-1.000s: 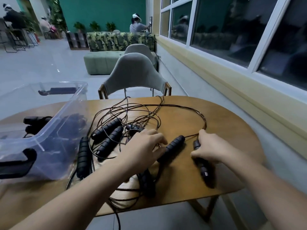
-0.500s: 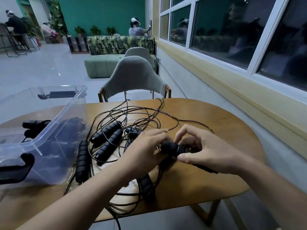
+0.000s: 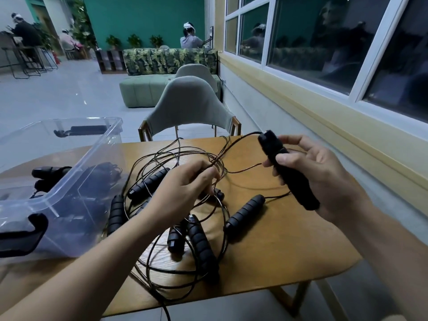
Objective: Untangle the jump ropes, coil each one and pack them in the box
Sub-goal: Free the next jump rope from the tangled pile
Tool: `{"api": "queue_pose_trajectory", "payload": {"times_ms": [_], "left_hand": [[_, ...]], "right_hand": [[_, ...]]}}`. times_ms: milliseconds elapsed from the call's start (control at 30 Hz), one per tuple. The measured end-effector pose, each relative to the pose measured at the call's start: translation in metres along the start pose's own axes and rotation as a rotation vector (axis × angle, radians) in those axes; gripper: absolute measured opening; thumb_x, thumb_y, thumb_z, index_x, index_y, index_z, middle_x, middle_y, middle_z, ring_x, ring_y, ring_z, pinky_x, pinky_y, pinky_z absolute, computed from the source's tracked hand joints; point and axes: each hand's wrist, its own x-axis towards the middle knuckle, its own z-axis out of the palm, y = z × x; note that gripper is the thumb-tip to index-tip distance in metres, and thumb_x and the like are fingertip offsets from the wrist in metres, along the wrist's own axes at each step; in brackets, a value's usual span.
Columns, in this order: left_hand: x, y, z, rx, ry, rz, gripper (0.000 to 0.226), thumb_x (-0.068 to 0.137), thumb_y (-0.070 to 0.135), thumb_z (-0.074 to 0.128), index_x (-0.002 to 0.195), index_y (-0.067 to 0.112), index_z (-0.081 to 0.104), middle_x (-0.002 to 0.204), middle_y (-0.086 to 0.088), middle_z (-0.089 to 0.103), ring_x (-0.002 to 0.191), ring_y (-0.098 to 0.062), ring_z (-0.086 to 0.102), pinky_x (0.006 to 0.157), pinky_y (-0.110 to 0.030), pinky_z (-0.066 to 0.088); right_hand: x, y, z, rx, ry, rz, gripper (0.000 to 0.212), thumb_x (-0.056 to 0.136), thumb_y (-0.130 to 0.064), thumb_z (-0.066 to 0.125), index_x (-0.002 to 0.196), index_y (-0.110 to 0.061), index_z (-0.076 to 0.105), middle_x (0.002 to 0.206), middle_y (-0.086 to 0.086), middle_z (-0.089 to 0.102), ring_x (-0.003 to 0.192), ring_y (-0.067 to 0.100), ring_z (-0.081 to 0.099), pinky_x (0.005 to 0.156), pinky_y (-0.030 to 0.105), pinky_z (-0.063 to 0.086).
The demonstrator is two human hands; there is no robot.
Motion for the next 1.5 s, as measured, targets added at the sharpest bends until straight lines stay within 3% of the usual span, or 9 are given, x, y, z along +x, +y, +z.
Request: {"api": "queue_pose_trajectory", "payload": {"times_ms": [133, 333, 467, 633, 800, 967, 1133, 1300, 1500], "left_hand": [[-0.003, 0.004, 0.005, 0.050, 0.029, 0.017, 0.020, 0.109, 0.031, 0.056, 0.100, 0.023, 0.072, 0.075, -0.005, 0.070, 0.074, -0.022, 0.068, 0.072, -0.034, 0.054], [-0.009, 0.010, 0.013, 0.019, 0.077, 0.039, 0.021, 0.109, 0.028, 0.055, 0.100, 0.019, 0.072, 0.078, -0.003, 0.069, 0.074, -0.012, 0.069, 0.066, -0.026, 0.055], [-0.010, 0.012, 0.016, 0.014, 0.234, 0.101, 0.025, 0.110, 0.037, 0.055, 0.097, 0.024, 0.072, 0.094, 0.004, 0.066, 0.090, -0.020, 0.070, 0.077, -0.050, 0.060], [-0.008, 0.013, 0.009, -0.267, 0.328, -0.025, 0.026, 0.109, 0.033, 0.057, 0.102, 0.017, 0.076, 0.095, -0.010, 0.071, 0.088, -0.026, 0.074, 0.078, -0.054, 0.064], [-0.007, 0.016, 0.009, -0.442, 0.250, -0.103, 0.027, 0.108, 0.025, 0.059, 0.113, 0.007, 0.077, 0.103, -0.012, 0.078, 0.103, -0.026, 0.076, 0.093, -0.045, 0.062], [-0.006, 0.022, 0.008, -0.406, 0.233, -0.050, 0.028, 0.105, 0.030, 0.061, 0.121, 0.013, 0.077, 0.115, -0.005, 0.079, 0.115, -0.020, 0.073, 0.105, -0.047, 0.057], [-0.009, 0.018, 0.014, -0.314, -0.043, -0.052, 0.040, 0.109, 0.045, 0.049, 0.138, 0.024, 0.066, 0.115, 0.000, 0.077, 0.118, -0.021, 0.070, 0.111, -0.051, 0.050], [-0.011, 0.014, 0.032, -0.197, -0.152, -0.043, 0.033, 0.110, 0.042, 0.051, 0.110, 0.017, 0.073, 0.104, 0.000, 0.077, 0.107, -0.020, 0.071, 0.102, -0.050, 0.051], [-0.010, 0.006, 0.037, -0.009, -0.160, -0.076, 0.021, 0.110, 0.035, 0.053, 0.109, 0.029, 0.072, 0.094, 0.009, 0.078, 0.097, -0.010, 0.071, 0.092, -0.043, 0.056]], "right_hand": [[-0.004, 0.011, 0.033, 0.123, -0.179, 0.193, 0.041, 0.101, -0.024, 0.054, 0.137, -0.004, 0.057, 0.101, 0.014, 0.070, 0.081, 0.028, 0.061, 0.064, 0.038, 0.055], [0.000, 0.028, 0.070, 0.058, -0.171, 0.255, 0.028, 0.097, -0.005, 0.070, 0.123, -0.006, 0.062, 0.078, 0.006, 0.057, 0.063, 0.018, 0.052, 0.053, 0.033, 0.045], [0.001, 0.039, 0.085, -0.106, -0.158, 0.177, 0.015, 0.096, -0.011, 0.077, 0.107, -0.005, 0.069, 0.069, -0.005, 0.066, 0.062, 0.014, 0.061, 0.054, 0.033, 0.054], [0.009, 0.044, 0.086, -0.216, -0.140, 0.086, 0.007, 0.098, -0.011, 0.076, 0.101, -0.007, 0.072, 0.075, 0.010, 0.069, 0.062, 0.017, 0.063, 0.056, 0.037, 0.056], [0.010, 0.046, 0.089, -0.246, -0.174, 0.031, 0.012, 0.096, -0.009, 0.078, 0.102, -0.020, 0.076, 0.082, 0.005, 0.075, 0.064, 0.013, 0.063, 0.056, 0.033, 0.054], [0.014, 0.042, 0.087, -0.228, -0.137, 0.036, 0.011, 0.094, -0.016, 0.082, 0.092, -0.009, 0.074, 0.075, 0.009, 0.070, 0.063, 0.020, 0.064, 0.058, 0.036, 0.054], [0.012, 0.017, 0.083, 0.059, -0.146, 0.038, 0.014, 0.097, -0.010, 0.074, 0.096, 0.003, 0.069, 0.070, 0.013, 0.061, 0.055, 0.022, 0.056, 0.051, 0.033, 0.048], [0.014, -0.013, 0.072, 0.320, -0.132, 0.073, 0.017, 0.094, -0.013, 0.072, 0.082, -0.008, 0.061, 0.067, 0.007, 0.050, 0.051, 0.017, 0.044, 0.051, 0.028, 0.041], [0.028, -0.016, 0.040, 0.461, 0.040, 0.098, 0.016, 0.090, -0.019, 0.076, 0.095, -0.011, 0.064, 0.071, -0.002, 0.051, 0.056, 0.009, 0.046, 0.054, 0.021, 0.043]]}}
